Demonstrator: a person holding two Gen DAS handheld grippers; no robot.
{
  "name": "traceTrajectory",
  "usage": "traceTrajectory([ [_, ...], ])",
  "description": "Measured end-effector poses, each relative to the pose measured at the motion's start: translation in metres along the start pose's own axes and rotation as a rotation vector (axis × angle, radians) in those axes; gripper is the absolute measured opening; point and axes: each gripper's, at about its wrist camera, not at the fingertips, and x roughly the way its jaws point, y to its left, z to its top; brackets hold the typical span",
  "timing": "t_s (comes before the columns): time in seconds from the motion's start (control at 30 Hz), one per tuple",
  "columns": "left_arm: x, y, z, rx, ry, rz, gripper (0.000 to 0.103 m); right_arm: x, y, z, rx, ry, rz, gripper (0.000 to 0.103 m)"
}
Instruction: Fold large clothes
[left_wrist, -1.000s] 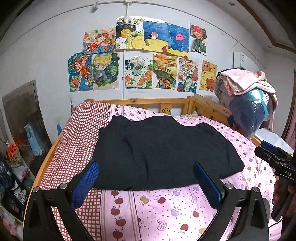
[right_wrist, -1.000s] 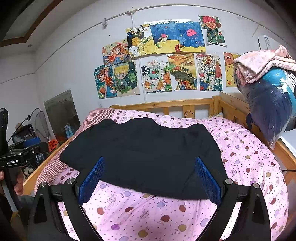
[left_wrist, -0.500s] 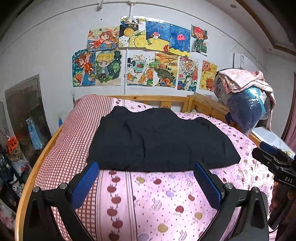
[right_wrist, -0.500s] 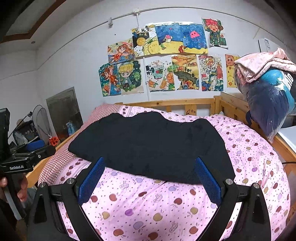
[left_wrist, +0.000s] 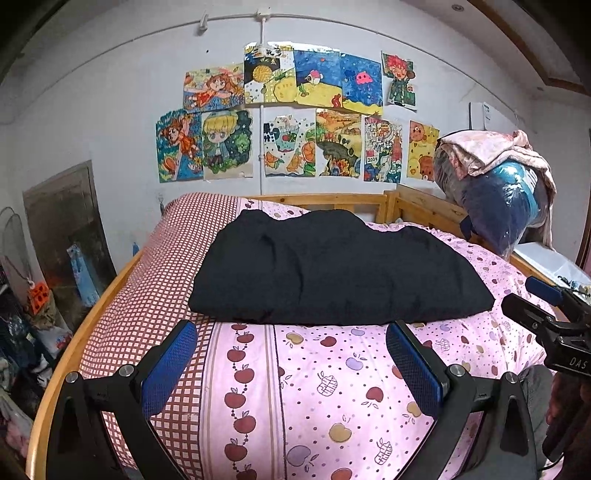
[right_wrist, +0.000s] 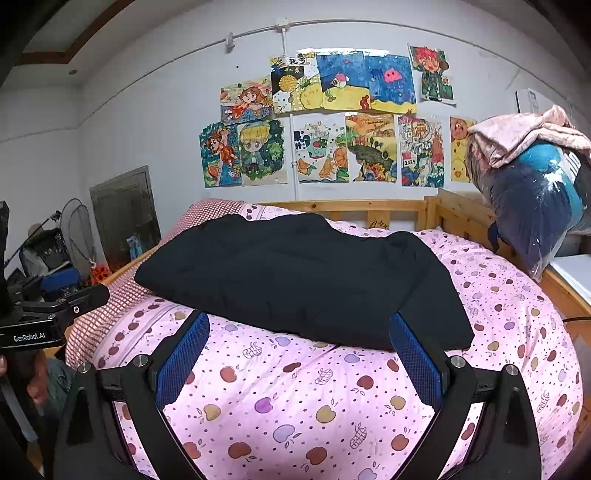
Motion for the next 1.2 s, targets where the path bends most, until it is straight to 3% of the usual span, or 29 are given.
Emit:
traceTrajectory([
  [0.63, 0.002, -0.003, -0.021, -0.008, 0.018, 0.007, 0.103, 0.004, 0.000, -0.024, 0.028, 0.017, 0.001, 0.096],
  [1.2, 0.003, -0.003, -0.020, -0.007, 0.014, 0.006, 0.103, 0.003, -0.004, -0.027, 0.042, 0.008, -0.002, 0.096],
])
